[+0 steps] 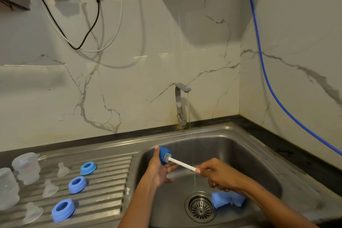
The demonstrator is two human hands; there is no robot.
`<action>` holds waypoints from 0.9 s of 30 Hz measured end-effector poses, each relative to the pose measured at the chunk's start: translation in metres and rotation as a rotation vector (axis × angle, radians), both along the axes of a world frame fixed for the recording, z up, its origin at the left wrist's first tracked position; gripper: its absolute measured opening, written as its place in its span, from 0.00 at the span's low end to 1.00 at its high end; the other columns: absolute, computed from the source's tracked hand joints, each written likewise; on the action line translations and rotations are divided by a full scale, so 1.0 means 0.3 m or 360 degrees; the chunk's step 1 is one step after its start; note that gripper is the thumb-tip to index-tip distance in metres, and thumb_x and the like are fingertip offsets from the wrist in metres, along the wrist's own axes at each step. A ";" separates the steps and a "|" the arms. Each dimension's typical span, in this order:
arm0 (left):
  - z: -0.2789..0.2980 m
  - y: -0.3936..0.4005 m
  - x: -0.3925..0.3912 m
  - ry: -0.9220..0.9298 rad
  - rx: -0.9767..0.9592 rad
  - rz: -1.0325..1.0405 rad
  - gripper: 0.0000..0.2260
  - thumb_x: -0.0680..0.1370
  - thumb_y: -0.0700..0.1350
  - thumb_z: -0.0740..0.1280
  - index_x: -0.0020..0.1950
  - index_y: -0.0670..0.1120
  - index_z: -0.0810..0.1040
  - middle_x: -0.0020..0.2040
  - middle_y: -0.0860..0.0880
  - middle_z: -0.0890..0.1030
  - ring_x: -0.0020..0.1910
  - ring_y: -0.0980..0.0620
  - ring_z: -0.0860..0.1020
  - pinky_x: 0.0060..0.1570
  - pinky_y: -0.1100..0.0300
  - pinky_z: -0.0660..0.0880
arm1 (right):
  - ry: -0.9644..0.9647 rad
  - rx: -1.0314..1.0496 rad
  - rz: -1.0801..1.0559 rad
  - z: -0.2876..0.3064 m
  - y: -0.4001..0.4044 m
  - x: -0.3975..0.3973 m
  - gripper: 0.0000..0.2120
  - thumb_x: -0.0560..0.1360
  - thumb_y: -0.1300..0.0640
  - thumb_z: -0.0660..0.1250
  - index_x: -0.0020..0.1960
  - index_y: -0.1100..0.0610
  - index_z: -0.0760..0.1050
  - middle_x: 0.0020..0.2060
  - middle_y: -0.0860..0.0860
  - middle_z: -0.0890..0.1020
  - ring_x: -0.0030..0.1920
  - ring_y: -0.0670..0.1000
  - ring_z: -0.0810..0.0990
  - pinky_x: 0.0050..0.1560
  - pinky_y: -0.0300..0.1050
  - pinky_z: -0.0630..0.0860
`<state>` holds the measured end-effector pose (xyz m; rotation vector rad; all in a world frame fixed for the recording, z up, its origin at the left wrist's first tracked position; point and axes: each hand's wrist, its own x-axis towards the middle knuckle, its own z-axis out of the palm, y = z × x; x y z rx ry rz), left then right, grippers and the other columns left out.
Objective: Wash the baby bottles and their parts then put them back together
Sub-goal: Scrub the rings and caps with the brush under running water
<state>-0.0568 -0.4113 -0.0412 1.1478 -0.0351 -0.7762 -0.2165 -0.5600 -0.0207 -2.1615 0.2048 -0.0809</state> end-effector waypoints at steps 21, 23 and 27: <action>0.055 0.030 0.006 0.0027 -0.0276 0.0238 0.28 0.80 0.60 0.56 0.69 0.40 0.68 0.56 0.38 0.76 0.58 0.41 0.74 0.62 0.47 0.68 | 0.0134 -0.0049 -0.0143 0.049 -0.192 -0.058 0.09 0.79 0.47 0.63 0.50 0.48 0.80 0.24 0.47 0.70 0.23 0.44 0.65 0.23 0.36 0.64; 0.062 0.014 -0.006 0.0120 -0.0297 0.0300 0.26 0.80 0.56 0.59 0.68 0.37 0.68 0.52 0.38 0.76 0.52 0.43 0.75 0.59 0.48 0.70 | 0.0202 -0.0372 -0.0304 0.028 -0.237 -0.056 0.12 0.80 0.49 0.62 0.41 0.52 0.77 0.26 0.50 0.72 0.25 0.46 0.69 0.27 0.38 0.68; 0.065 -0.063 -0.028 0.0460 -0.0478 0.0363 0.23 0.82 0.48 0.58 0.73 0.36 0.62 0.67 0.33 0.69 0.66 0.39 0.71 0.63 0.44 0.69 | 0.0325 -0.0549 -0.0500 -0.010 -0.263 -0.032 0.14 0.80 0.51 0.60 0.38 0.52 0.76 0.27 0.49 0.74 0.26 0.46 0.72 0.29 0.35 0.70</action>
